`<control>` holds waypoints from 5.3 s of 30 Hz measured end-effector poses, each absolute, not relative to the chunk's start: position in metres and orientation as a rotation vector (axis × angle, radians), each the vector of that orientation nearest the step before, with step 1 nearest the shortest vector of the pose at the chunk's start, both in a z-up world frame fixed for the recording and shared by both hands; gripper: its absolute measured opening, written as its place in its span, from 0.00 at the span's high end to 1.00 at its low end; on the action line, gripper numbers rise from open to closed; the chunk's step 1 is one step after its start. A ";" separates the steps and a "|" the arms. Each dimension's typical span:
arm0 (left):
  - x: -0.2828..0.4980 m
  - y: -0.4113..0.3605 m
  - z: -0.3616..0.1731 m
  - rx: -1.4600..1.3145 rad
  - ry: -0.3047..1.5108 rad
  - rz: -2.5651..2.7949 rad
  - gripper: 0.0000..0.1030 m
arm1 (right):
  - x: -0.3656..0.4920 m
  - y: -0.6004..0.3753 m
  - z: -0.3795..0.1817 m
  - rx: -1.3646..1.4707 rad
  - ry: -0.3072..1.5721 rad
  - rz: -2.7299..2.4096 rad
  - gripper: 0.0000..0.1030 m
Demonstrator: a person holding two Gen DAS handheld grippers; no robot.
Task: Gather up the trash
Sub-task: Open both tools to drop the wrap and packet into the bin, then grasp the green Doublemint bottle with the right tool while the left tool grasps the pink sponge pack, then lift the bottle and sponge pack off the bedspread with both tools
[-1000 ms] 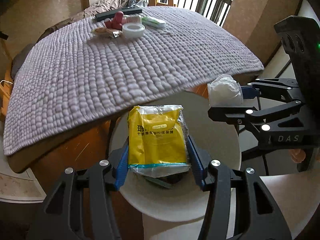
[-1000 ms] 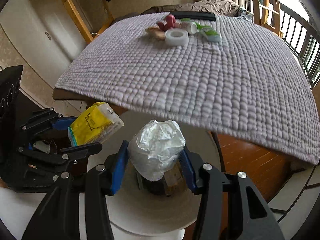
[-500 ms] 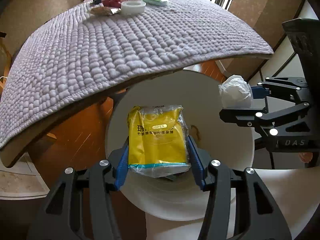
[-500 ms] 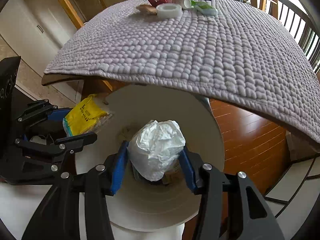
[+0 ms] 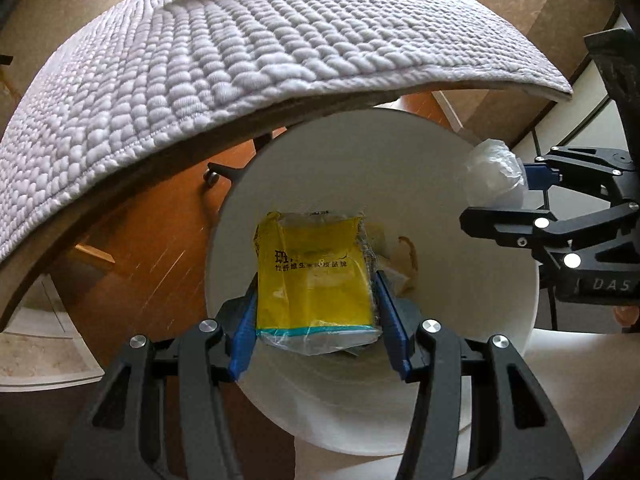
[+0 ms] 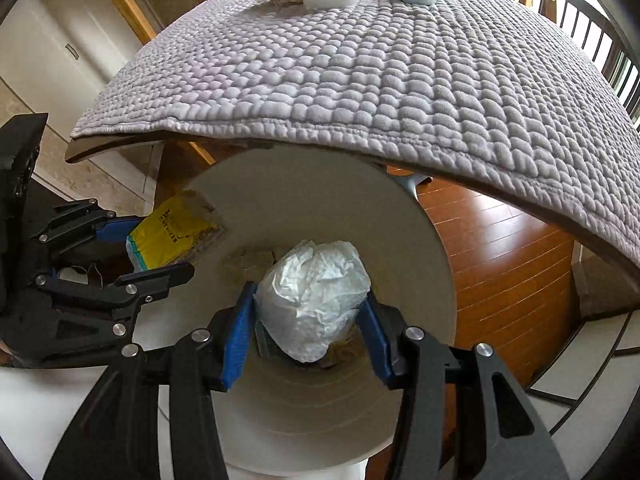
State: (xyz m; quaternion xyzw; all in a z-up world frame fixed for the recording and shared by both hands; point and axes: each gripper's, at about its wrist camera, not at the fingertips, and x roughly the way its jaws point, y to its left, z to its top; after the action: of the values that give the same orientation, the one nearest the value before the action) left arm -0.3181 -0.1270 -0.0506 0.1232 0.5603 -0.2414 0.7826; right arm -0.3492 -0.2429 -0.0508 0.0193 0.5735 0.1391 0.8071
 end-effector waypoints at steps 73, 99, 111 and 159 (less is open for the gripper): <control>-0.120 -0.150 -0.002 0.479 0.878 -0.579 0.01 | -0.132 -0.307 -0.007 -0.065 0.975 0.151 0.23; -0.097 -0.162 0.002 0.422 0.880 -0.729 0.23 | -0.100 -0.295 -0.021 -0.086 0.985 0.212 0.59; -0.121 -0.137 0.011 0.351 0.896 -0.674 0.23 | -0.118 -0.300 -0.015 -0.070 0.993 0.227 0.64; -0.217 -0.131 0.021 0.218 0.970 -0.531 0.23 | -0.264 -0.274 0.011 0.014 1.026 0.284 0.64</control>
State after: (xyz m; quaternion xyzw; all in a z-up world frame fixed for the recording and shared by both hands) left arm -0.2173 -0.1311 0.0212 0.1035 0.4599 -0.2517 0.8452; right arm -0.2637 -0.2743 0.0106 0.0067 0.4890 0.1353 0.8617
